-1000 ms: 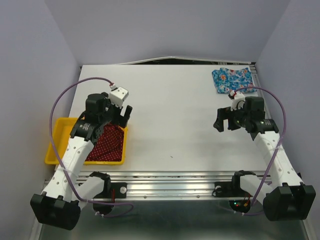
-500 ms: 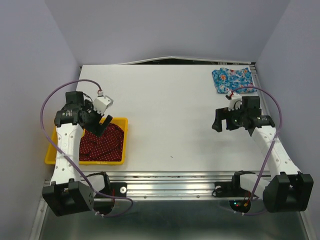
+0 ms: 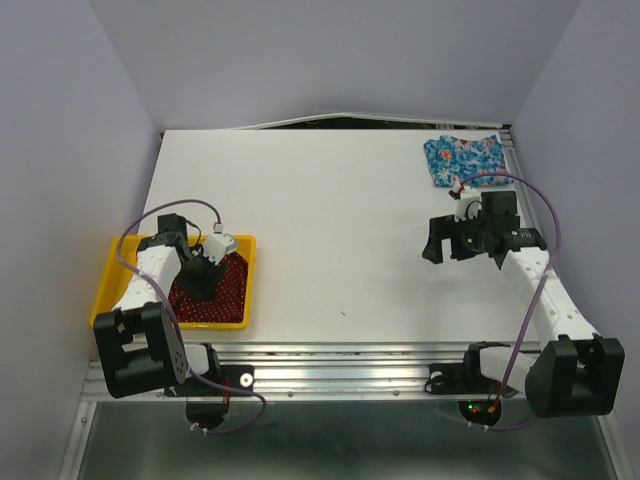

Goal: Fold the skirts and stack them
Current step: Grab the skirt from the pile

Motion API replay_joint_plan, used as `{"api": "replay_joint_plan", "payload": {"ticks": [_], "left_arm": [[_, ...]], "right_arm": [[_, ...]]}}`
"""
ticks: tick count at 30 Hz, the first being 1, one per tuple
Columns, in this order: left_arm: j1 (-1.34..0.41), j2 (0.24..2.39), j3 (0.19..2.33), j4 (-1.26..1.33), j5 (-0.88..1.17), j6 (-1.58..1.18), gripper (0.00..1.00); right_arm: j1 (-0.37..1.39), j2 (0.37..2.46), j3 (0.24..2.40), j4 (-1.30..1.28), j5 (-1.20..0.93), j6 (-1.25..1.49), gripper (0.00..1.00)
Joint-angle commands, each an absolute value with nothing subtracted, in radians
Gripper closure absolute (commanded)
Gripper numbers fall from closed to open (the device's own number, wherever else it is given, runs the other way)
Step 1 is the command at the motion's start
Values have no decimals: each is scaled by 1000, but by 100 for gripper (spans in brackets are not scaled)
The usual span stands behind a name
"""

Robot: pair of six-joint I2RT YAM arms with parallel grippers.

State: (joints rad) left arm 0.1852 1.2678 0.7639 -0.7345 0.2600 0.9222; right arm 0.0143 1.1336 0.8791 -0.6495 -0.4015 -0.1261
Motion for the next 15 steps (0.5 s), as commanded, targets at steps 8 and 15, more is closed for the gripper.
{"api": "replay_joint_plan", "payload": {"ticks": [8,15], "left_arm": [[187,1086,1211,-822,458,796,100],[47,1216,1780,-826,505,567,100]], "right_arm": [[15,1121,920,-618,-430,-114,0],[15,1135,942,-611,-431,-101,0]]}}
